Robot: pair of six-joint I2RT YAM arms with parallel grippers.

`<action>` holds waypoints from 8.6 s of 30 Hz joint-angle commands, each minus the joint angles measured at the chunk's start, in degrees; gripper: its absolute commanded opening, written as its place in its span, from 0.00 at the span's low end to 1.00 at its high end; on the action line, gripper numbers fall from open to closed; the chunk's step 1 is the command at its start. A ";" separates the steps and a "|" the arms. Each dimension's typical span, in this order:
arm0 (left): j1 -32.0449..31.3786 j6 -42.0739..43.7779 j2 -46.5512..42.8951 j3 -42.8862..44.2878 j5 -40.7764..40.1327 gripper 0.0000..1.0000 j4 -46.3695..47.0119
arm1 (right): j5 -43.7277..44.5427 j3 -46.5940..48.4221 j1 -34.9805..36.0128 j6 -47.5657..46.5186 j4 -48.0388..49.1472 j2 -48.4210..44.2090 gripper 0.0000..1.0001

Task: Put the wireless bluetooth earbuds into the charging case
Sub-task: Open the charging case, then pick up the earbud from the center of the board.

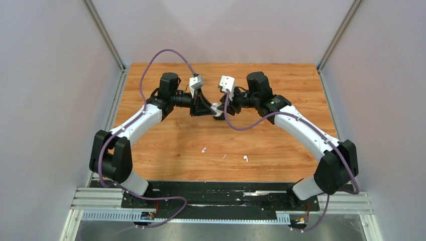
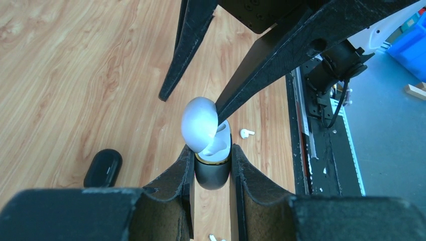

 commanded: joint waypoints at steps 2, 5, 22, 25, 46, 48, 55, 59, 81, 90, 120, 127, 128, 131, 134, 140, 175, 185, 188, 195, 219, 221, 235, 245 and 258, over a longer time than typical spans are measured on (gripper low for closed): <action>-0.92 -3.43 -1.40 -1.11 5.28 0.00 6.48 | -2.16 2.34 -0.46 1.71 -1.64 1.25 0.36; -0.91 -3.69 -1.65 -1.62 5.21 0.00 7.48 | -1.81 2.13 -0.44 1.95 -1.72 1.41 0.28; 0.83 -5.10 -4.74 6.64 -7.47 0.68 -10.42 | -3.13 4.42 -0.10 -10.23 -4.56 -0.06 0.00; 1.82 -8.11 -2.99 10.19 -5.81 0.69 -14.87 | -3.31 4.67 0.57 -12.60 -5.04 -0.25 0.00; 0.88 -7.64 1.36 12.65 -2.14 0.53 -13.49 | -5.98 8.92 3.62 -10.82 -7.85 1.22 0.00; 0.79 -8.52 1.53 12.48 -1.71 0.48 -12.14 | -5.98 8.90 3.82 -10.82 -7.95 1.18 0.00; 0.78 -10.46 1.19 11.82 -0.55 0.44 -8.80 | -6.45 8.65 4.11 -10.84 -8.53 1.45 0.00; 0.79 -10.46 0.31 10.71 -0.47 0.46 -7.45 | -6.94 8.75 4.07 -10.55 -8.75 1.64 0.00; 0.36 11.45 -0.12 14.01 1.48 0.30 -24.53 | -7.04 10.31 4.11 -7.38 -8.89 2.89 0.00; 0.25 7.74 -0.79 14.41 1.95 0.35 -21.48 | -7.20 9.57 4.11 -8.44 -9.18 2.46 0.00; 0.25 18.48 -0.22 18.87 -1.97 0.29 -32.79 | -8.01 10.92 4.18 -8.96 -10.10 4.18 0.00; 0.25 20.12 0.26 19.19 -2.39 0.34 -34.30 | -8.07 11.38 4.20 -8.62 -10.12 4.22 0.00; 0.25 20.41 0.35 19.25 -2.72 0.33 -34.83 | -8.09 11.38 4.20 -8.55 -10.14 4.19 0.00; 0.25 21.89 0.55 19.40 -2.99 0.31 -36.08 | -8.18 11.54 4.19 -8.38 -10.13 4.13 0.00; 0.25 22.55 0.98 19.80 -3.22 0.29 -37.21 | -8.26 11.65 4.15 -8.35 -10.12 4.22 0.00; 0.25 23.01 1.38 20.24 -2.98 0.04 -37.70 | -8.23 11.66 4.17 -8.31 -10.06 4.36 0.01; -6.41 20.71 -29.82 -9.52 -34.50 0.00 9.31 | -5.13 -12.79 -8.18 6.53 -19.45 -12.45 0.40; -7.43 20.10 -31.14 -9.49 -36.68 0.00 3.96 | -1.45 -23.06 -8.28 -17.96 -25.65 -8.99 0.36; -7.47 19.79 -30.76 -8.76 -36.88 0.00 2.62 | -3.26 -23.08 -8.19 -20.95 -25.68 -7.35 0.34; -7.40 20.32 -30.58 -7.77 -37.47 0.00 -1.43 | -5.24 -19.94 -8.12 -26.20 -25.72 -0.45 0.31; -7.39 19.82 -31.90 -9.55 -40.09 0.00 -1.08 | -1.04 -21.13 -1.54 -28.66 -25.74 5.10 0.27; -7.44 19.83 -32.00 -9.73 -40.18 0.00 -1.07 | -0.54 -21.26 -1.33 -28.74 -25.79 5.10 0.28; -7.40 19.99 -32.19 -10.45 -40.50 0.00 -0.49 | 1.20 -22.28 -0.37 -29.18 -25.76 5.45 0.28; -7.40 19.91 -32.20 -10.94 -40.70 0.00 -0.19 | 1.44 -22.86 -0.19 -28.96 -25.37 6.14 0.20; -7.40 19.76 -32.11 -11.37 -40.79 0.00 -0.18 | 2.17 -23.25 0.25 -28.57 -23.88 7.51 0.20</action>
